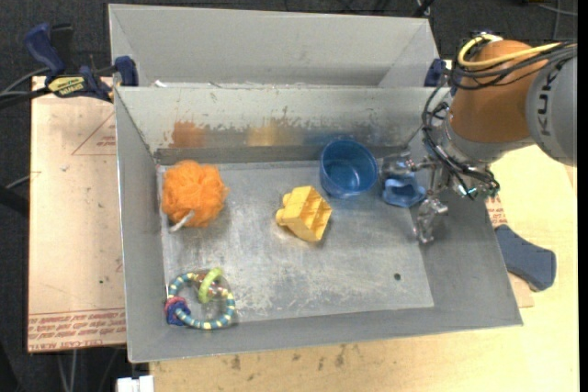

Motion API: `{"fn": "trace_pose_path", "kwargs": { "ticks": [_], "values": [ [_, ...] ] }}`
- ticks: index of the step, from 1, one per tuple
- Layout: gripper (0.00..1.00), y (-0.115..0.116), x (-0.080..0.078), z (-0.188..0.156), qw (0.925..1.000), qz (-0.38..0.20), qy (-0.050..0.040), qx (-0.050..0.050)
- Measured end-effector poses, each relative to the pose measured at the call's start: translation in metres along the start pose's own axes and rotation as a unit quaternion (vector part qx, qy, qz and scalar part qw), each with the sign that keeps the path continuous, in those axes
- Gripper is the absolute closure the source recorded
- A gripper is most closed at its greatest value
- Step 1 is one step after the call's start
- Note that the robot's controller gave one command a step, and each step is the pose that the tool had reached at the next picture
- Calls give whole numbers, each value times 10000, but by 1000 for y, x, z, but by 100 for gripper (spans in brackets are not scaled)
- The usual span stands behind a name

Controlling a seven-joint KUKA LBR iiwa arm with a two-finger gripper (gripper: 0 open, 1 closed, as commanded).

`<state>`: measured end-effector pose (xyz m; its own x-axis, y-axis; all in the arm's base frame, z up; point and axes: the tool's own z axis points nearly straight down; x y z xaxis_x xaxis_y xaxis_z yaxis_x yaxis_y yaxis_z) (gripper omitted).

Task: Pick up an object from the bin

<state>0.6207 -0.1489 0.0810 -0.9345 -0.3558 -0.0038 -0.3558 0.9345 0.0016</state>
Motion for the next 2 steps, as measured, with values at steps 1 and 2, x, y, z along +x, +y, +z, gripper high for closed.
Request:
{"fn": "trace_pose_path", "kwargs": {
  "ticks": [1, 2],
  "values": [
    [0, -1, 6, 2, 10000, 42, 2, 4],
    [100, -3, -16, -23, 9973, 736, -27, -37]
  ]
}}
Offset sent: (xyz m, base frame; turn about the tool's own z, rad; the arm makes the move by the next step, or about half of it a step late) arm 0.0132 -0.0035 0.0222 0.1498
